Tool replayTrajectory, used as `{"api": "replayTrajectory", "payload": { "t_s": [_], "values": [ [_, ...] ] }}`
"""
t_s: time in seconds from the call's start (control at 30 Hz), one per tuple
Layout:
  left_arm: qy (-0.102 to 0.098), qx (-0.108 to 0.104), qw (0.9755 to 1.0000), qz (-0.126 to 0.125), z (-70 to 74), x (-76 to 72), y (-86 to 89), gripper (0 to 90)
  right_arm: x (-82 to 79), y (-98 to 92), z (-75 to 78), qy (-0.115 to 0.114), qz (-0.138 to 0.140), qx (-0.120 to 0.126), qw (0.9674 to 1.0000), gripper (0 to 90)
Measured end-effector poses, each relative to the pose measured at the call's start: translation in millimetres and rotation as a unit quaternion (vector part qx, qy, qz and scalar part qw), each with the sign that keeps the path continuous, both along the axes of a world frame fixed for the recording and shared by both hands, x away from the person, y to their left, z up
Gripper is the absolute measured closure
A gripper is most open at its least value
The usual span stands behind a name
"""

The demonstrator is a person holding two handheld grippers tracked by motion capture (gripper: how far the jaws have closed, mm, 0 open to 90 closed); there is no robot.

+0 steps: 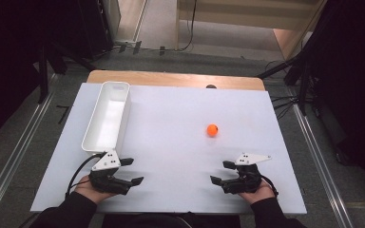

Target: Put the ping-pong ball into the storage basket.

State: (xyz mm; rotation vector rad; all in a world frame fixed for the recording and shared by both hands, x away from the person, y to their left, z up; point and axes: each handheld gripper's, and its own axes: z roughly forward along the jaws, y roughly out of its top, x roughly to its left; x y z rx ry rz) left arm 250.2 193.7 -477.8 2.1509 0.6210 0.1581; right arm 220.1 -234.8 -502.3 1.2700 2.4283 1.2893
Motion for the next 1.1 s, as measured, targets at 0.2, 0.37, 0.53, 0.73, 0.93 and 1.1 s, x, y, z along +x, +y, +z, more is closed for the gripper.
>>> {"api": "replayTrajectory", "payload": {
  "t_s": [0.2, 0.37, 0.53, 0.73, 0.93, 1.1],
  "values": [
    [-0.004, 0.001, 1.0000, 0.002, 0.0, -1.4, 1.1, 24.5, 0.9, 2.4, 0.0, -0.004, 0.004, -0.002, 1.0000, 17.1],
    [-0.014, -0.006, 0.9998, 0.012, 2.0, -1.9, 3.3, 24.6, 1.4, 2.8, 0.3, -0.004, 0.004, -0.004, 1.0000, 17.0],
    [-0.012, -0.005, 0.9998, 0.011, 1.2, -1.4, 4.1, 24.6, 2.1, 3.9, 0.2, -0.003, 0.007, -0.004, 1.0000, 17.1],
    [-0.007, -0.011, 0.9999, 0.011, 1.3, -1.6, 4.5, 24.6, 2.2, 4.1, 0.1, -0.001, 0.007, -0.004, 1.0000, 17.0],
    [-0.005, -0.014, 0.9998, 0.011, 2.0, -1.1, 5.0, 24.5, 1.7, 3.3, 0.1, -0.002, 0.005, -0.005, 1.0000, 17.0],
    [-0.005, -0.018, 0.9998, 0.011, 1.9, -0.6, 4.6, 24.6, 0.7, 3.2, 0.4, 0.000, 0.005, -0.004, 1.0000, 17.0]
  ]
}}
